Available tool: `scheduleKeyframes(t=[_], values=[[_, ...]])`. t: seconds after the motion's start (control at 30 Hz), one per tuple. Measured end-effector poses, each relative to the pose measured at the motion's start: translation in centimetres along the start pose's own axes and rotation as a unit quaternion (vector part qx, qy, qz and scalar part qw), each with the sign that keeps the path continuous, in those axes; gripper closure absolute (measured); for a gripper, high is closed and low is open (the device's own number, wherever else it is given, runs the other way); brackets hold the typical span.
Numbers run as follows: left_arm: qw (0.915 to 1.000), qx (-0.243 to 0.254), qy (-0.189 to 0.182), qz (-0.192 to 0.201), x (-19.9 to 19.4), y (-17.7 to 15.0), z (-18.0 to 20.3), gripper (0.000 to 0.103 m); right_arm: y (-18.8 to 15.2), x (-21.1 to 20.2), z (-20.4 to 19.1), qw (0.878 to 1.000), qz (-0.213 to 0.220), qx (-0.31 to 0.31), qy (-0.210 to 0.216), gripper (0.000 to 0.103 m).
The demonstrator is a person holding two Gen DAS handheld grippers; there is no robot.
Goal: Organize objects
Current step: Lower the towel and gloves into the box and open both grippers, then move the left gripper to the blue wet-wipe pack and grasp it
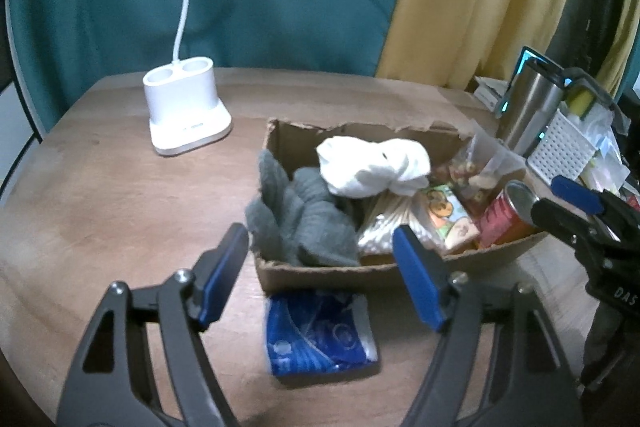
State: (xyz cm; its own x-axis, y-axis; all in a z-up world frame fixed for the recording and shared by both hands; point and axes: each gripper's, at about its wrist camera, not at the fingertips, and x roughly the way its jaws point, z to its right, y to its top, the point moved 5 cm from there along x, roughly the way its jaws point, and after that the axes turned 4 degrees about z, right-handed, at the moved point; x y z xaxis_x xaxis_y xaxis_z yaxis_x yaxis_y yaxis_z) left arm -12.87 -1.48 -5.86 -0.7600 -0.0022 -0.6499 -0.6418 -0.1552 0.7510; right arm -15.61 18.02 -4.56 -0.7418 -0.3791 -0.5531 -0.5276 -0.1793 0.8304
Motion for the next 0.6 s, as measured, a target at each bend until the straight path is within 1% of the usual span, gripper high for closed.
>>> scheduleKeyframes(t=[0.27, 0.6], values=[[0.9999, 0.001, 0.004, 0.011, -1.1, -0.5, -0.4, 0.027, -0.9, -0.7, 0.3, 1.0, -0.001, 0.004, -0.001, 0.035], [1.0, 0.005, 0.002, 0.008, -1.8, -1.7, -0.6, 0.027, -1.7, -1.3, 0.3, 1.0, -0.003, 0.007, -0.006, 0.035]])
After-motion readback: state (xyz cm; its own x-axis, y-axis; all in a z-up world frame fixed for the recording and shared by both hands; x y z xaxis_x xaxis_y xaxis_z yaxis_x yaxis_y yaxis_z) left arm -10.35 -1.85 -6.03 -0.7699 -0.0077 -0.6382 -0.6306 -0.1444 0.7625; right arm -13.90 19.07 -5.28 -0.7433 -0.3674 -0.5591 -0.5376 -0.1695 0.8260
